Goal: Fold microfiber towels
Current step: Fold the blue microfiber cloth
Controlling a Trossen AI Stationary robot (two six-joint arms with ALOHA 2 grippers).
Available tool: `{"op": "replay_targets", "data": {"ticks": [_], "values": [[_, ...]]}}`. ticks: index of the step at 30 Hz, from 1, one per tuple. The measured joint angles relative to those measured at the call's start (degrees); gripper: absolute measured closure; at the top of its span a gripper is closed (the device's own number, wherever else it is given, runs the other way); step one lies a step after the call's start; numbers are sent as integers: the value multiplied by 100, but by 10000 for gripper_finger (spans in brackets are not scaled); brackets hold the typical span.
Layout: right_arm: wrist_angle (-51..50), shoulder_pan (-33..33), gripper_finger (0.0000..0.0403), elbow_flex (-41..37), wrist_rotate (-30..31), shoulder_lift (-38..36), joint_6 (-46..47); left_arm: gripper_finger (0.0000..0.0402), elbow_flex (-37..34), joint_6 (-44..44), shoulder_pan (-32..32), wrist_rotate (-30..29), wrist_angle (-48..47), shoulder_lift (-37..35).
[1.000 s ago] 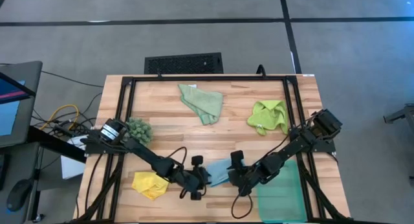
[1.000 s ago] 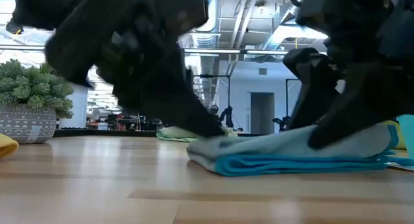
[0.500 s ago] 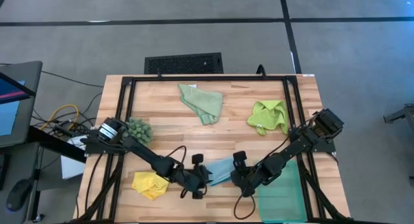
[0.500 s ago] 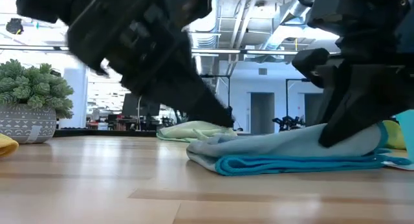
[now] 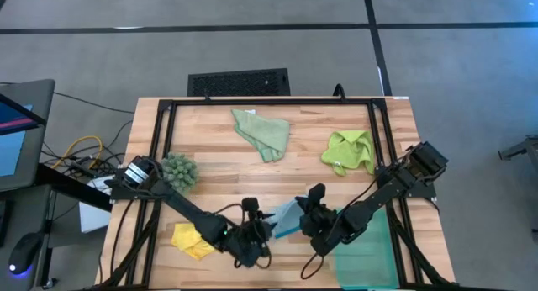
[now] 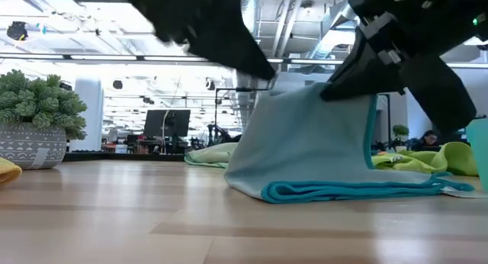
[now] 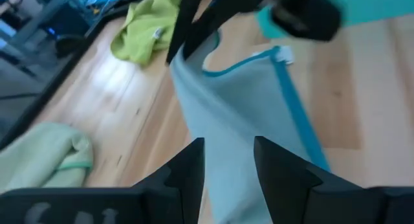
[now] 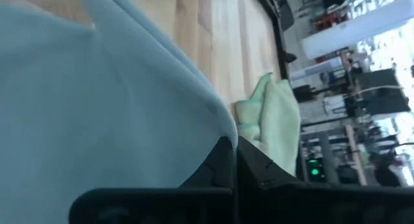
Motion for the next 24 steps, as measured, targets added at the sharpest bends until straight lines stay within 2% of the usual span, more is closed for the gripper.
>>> {"op": "replay_targets", "data": {"ticks": [4, 7, 17, 24], "values": [[21, 23, 382, 0, -196, 128, 172, 274, 272, -14, -220, -24, -375, -11], [76, 105, 376, 7, -561, 202, 206, 274, 272, -5, -315, 59, -449, -11], [37, 360, 383, 2, -1640, 201, 392, 274, 275, -75, -91, 1123, -203, 282], [-96, 333, 371, 1, -2134, 196, 526, 274, 267, 39, 139, 1442, 67, 715]]}}
